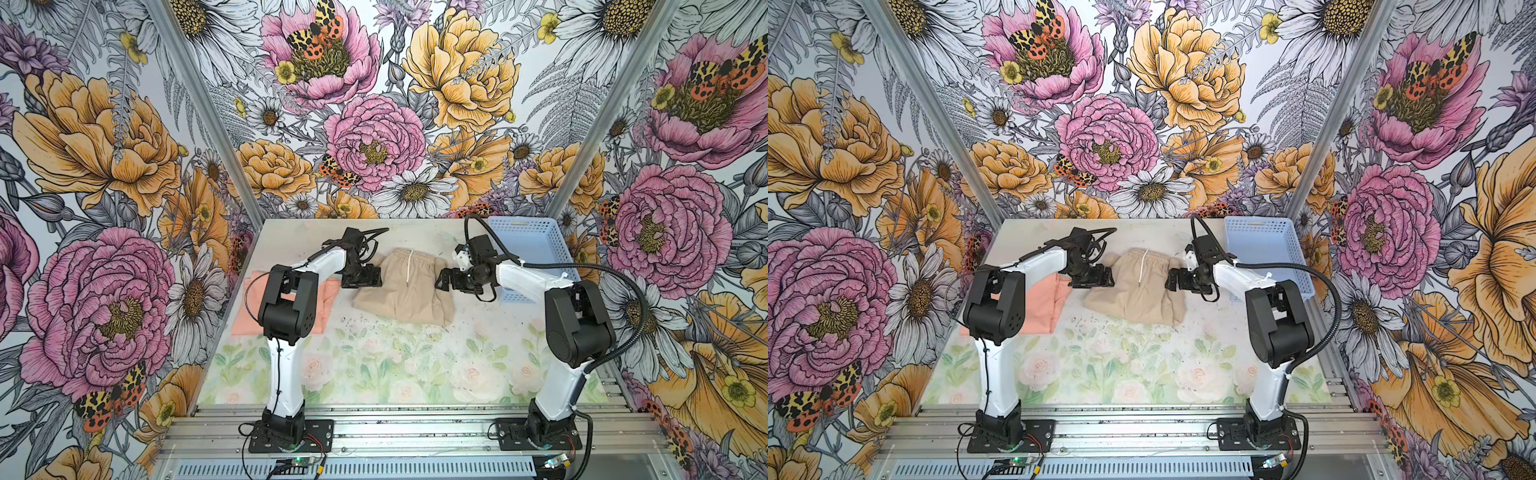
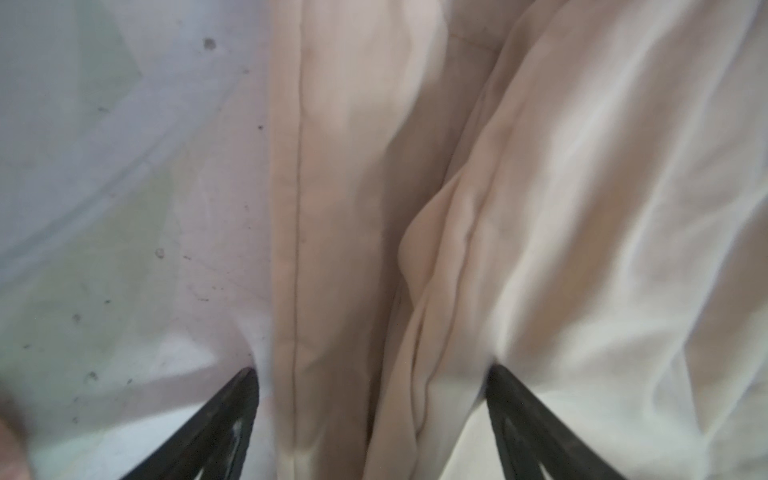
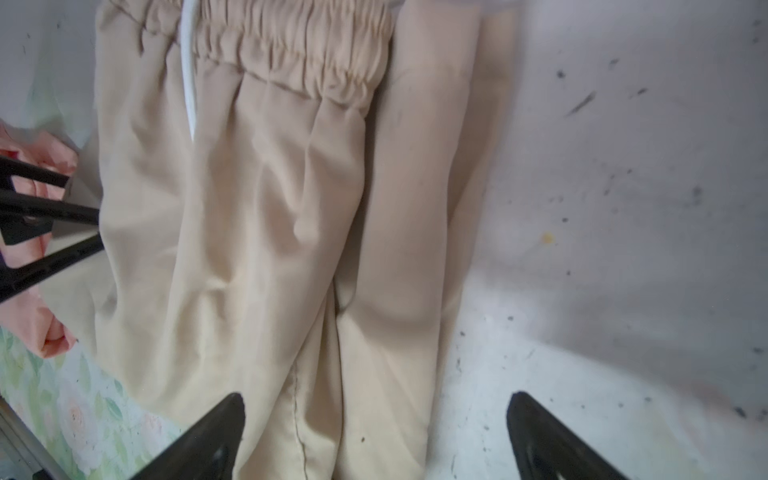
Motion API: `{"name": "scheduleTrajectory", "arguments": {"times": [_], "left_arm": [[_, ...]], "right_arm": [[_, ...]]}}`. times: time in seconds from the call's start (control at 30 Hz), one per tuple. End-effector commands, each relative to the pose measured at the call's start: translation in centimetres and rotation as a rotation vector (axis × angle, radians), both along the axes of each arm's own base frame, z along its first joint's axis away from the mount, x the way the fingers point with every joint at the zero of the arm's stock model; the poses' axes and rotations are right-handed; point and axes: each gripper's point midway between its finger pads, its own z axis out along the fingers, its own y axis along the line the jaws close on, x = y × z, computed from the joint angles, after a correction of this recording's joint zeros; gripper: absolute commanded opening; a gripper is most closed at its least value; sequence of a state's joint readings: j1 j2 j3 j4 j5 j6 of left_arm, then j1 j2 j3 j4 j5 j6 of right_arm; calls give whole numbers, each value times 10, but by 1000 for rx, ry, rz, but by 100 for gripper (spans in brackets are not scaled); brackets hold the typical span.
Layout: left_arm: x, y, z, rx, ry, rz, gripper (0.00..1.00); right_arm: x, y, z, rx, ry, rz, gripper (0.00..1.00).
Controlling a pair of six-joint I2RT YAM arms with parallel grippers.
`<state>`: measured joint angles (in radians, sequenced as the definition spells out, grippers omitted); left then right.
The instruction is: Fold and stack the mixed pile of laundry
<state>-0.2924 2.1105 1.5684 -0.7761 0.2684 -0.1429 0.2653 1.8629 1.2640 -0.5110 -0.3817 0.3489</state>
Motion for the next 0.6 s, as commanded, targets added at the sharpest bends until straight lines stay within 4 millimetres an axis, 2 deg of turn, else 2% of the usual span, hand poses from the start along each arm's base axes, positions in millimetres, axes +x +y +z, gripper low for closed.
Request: {"name": "scheduleTrajectory", "arguments": {"times": [0.0, 0.23, 0.43, 0.57], "left_arm": [[0, -9, -9, -38, 14, -17, 80], [-5, -9, -12, -52, 30, -5, 75], [-9, -10, -15, -62, 41, -3, 71], [-12, -10, -17, -64, 49, -3, 67]], "right_arm": [[11, 11, -12, 49, 2, 4, 99], [12, 31, -24, 122, 27, 37, 98], [11, 40, -35, 136, 46, 43, 97], [10, 41, -45, 124, 64, 39, 88]]}}
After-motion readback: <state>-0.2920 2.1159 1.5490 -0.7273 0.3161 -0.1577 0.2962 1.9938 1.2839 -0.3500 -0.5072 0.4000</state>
